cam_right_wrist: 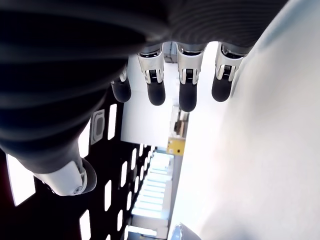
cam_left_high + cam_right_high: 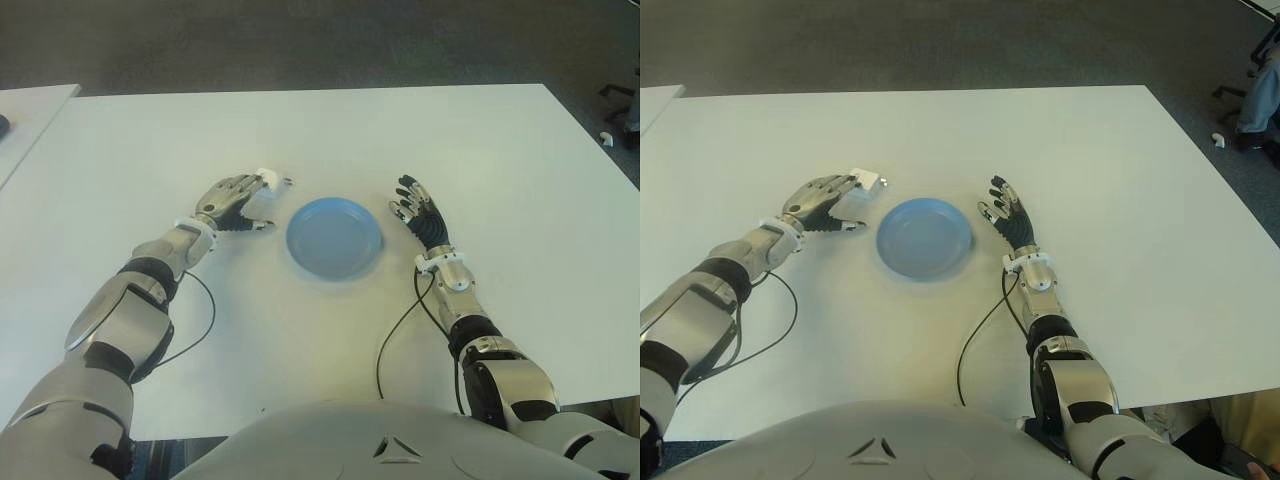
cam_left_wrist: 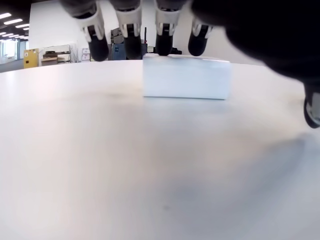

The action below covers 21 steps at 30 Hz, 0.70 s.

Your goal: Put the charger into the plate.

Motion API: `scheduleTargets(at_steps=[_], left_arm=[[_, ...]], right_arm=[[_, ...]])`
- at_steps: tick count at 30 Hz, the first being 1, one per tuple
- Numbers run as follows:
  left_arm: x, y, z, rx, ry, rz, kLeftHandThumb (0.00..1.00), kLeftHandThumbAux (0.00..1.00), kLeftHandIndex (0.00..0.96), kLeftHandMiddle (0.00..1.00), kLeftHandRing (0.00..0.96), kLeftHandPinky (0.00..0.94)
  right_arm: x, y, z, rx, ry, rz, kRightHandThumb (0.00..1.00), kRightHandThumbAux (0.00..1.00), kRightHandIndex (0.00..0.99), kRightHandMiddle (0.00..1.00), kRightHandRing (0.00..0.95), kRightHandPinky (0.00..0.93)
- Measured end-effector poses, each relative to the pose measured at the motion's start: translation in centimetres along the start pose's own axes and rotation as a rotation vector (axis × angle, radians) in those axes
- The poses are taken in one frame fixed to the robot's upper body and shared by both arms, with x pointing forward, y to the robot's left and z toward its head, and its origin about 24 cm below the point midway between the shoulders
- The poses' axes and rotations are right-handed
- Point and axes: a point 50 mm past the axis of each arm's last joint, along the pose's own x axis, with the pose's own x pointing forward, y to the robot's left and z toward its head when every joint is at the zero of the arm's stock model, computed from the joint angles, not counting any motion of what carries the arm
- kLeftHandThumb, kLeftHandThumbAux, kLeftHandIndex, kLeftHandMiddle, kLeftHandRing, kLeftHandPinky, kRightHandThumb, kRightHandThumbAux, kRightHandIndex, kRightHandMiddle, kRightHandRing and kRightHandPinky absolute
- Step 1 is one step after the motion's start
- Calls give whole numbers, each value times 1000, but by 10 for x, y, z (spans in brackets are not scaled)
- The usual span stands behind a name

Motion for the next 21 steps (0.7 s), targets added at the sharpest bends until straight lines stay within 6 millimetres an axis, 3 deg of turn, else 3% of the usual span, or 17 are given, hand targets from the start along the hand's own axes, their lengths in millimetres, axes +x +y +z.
scheduleTargets(at_steps=[21], left_arm=[[-3,-1,5,-33,-65,-15,51,381,0,0,0,0]], right_arm=[[0,3,1,5,-5,-6,65,588,0,124,126,65]])
